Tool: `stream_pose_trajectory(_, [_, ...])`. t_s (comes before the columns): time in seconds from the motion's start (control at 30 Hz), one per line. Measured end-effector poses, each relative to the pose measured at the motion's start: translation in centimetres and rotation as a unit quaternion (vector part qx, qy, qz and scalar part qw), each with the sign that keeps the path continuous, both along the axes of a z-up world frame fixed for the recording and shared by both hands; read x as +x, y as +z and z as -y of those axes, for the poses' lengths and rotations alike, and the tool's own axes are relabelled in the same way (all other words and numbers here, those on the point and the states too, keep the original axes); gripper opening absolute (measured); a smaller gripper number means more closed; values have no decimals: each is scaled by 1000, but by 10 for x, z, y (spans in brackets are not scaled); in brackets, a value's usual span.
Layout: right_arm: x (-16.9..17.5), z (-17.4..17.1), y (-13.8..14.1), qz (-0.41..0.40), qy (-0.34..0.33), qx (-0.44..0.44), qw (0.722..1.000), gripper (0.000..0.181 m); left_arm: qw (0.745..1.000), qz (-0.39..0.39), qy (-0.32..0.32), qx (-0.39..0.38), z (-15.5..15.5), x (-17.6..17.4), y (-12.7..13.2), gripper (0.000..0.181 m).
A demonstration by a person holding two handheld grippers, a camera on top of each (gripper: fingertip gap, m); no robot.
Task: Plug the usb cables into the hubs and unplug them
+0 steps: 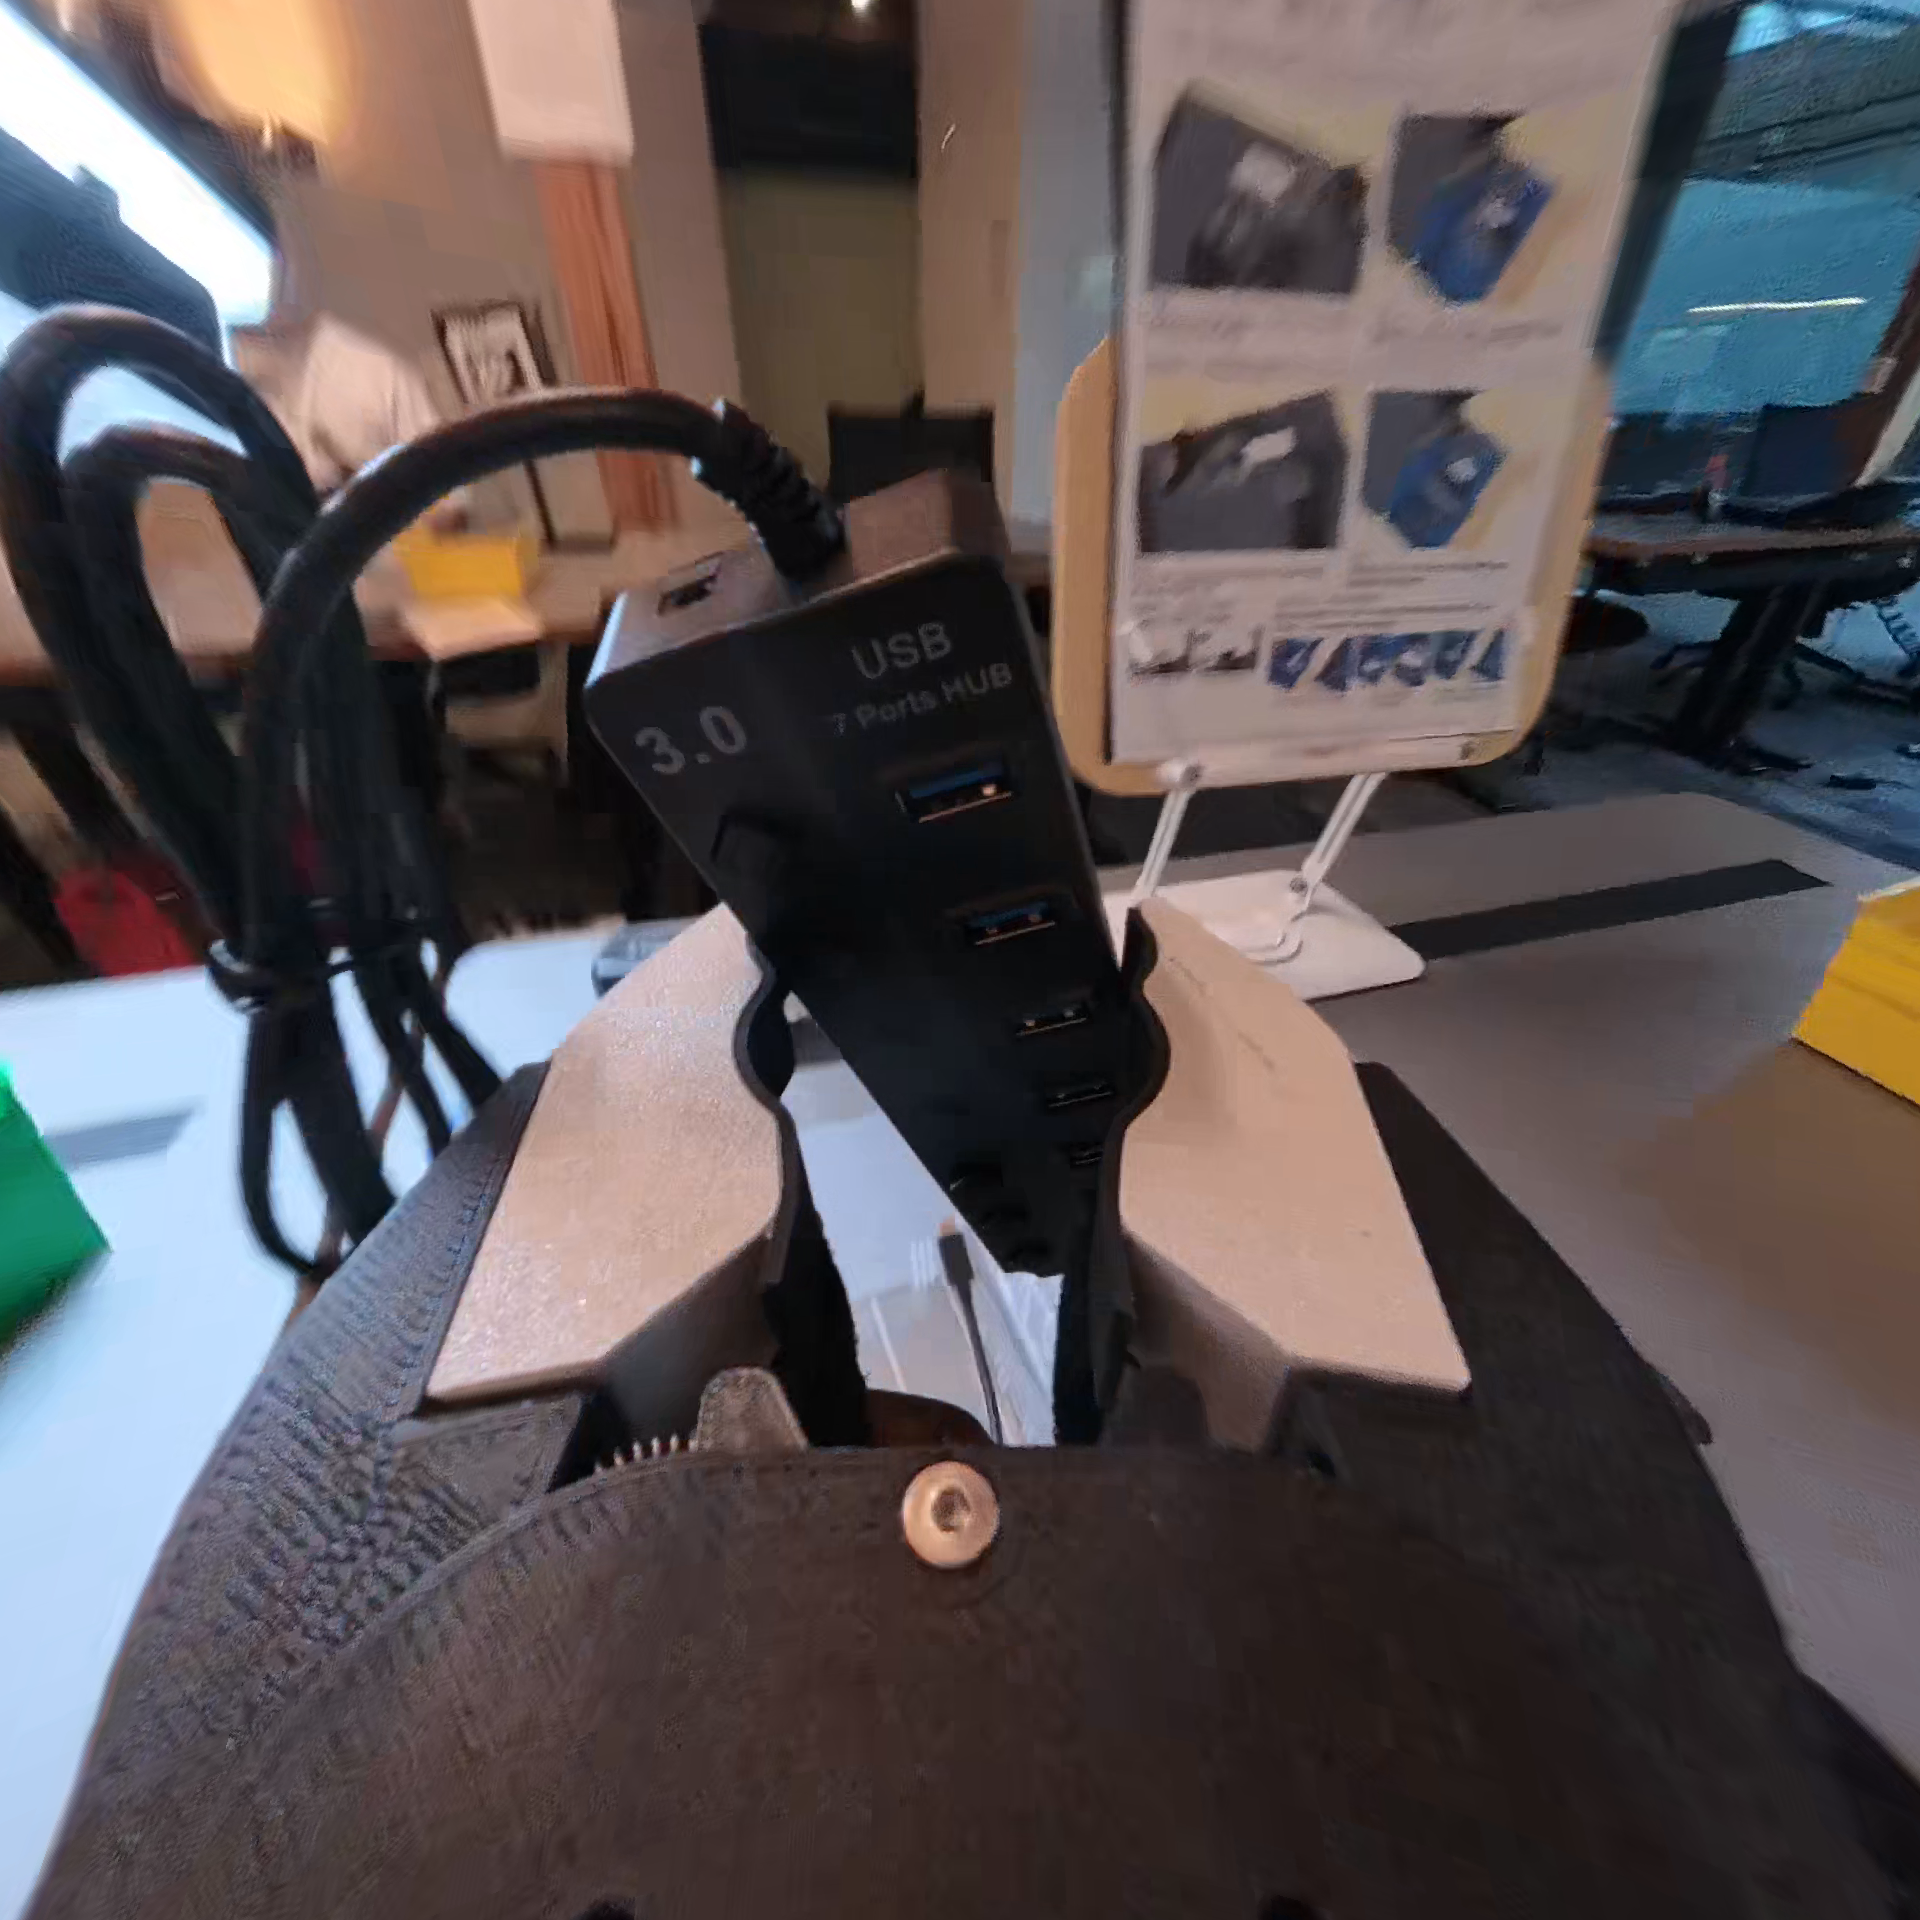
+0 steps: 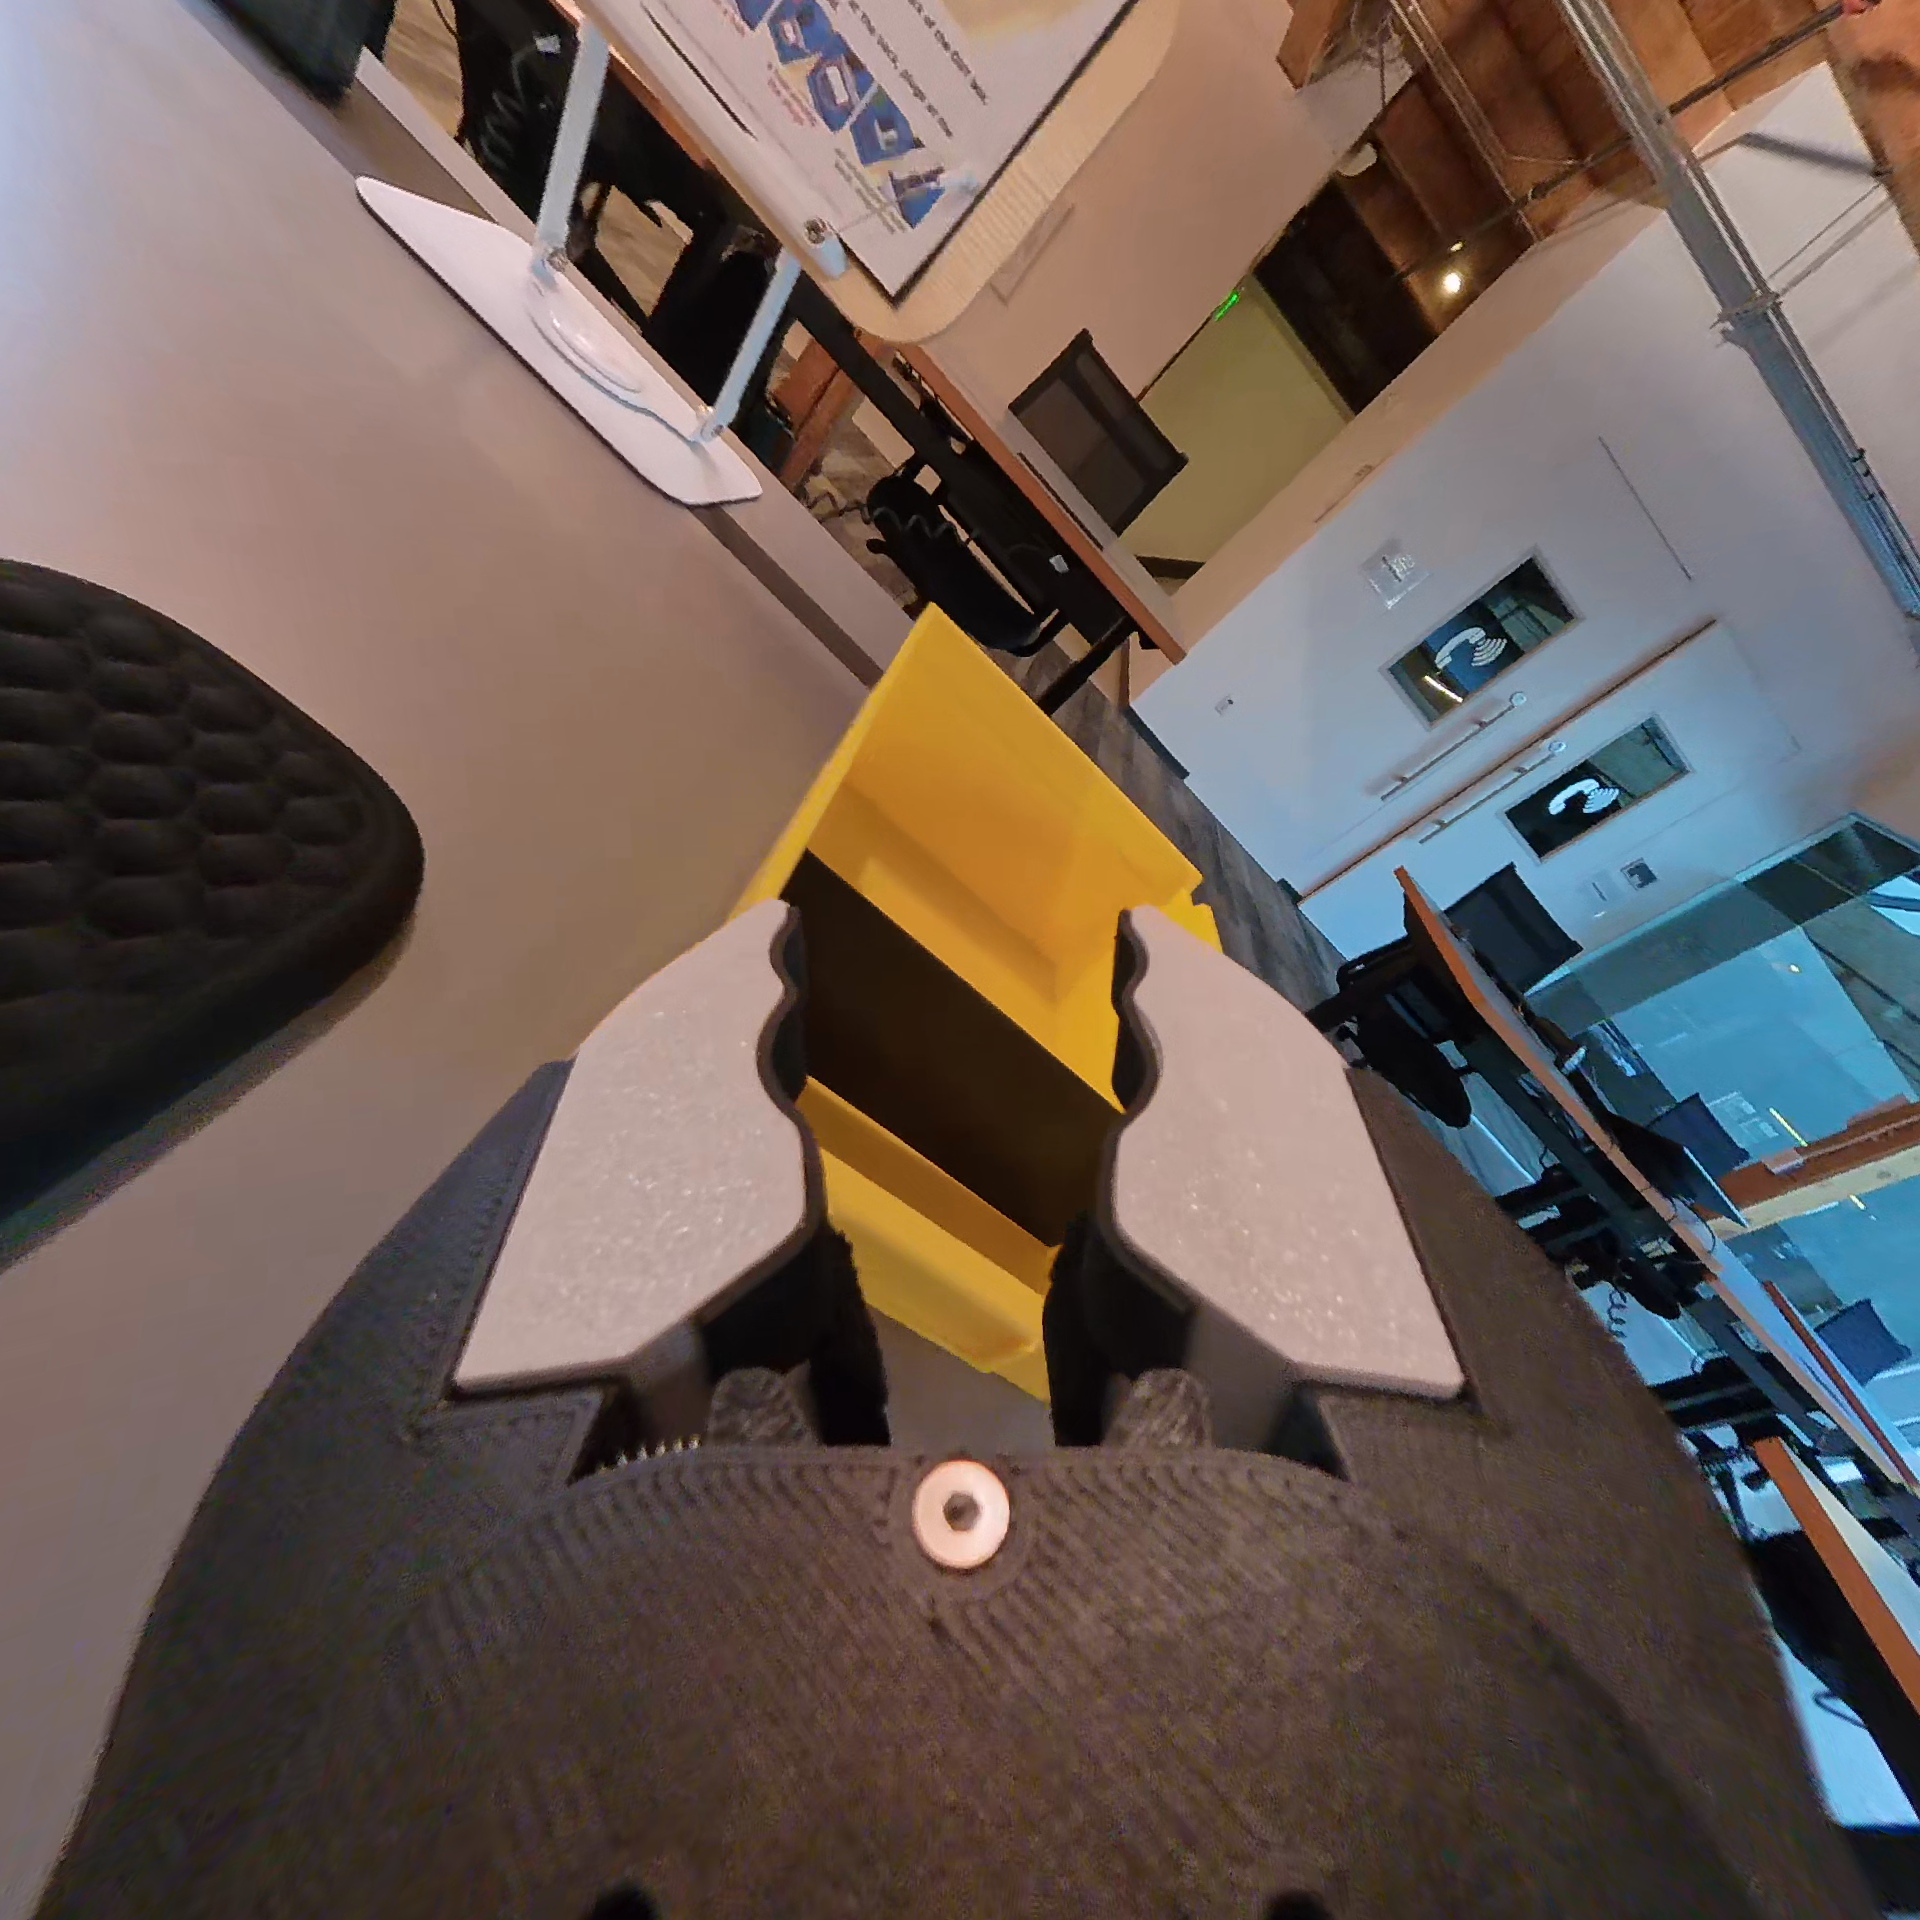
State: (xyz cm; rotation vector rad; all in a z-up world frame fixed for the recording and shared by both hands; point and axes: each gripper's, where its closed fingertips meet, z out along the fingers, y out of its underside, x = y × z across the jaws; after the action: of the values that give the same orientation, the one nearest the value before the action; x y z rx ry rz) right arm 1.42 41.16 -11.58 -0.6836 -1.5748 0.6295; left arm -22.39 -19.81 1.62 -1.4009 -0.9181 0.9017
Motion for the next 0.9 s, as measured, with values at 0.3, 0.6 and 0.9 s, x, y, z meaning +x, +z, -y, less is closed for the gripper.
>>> stream_pose_trajectory(0.3, [-8, 47, 15, -12, 82, -13, 996, 57, 949, -118, -152, -251, -141, 84, -3, 61])
stream_pose_trajectory(0.6, [-7, 168, 56, -58, 297, -104, 947, 56, 851, -182, -190, -455, -254, 128, -80, 62])
stream_pose_trajectory(0.9, [-18, 268, 71, -51, 379, -198, 903, 56, 758, -218, -207, -579, -317, 163, -149, 61])
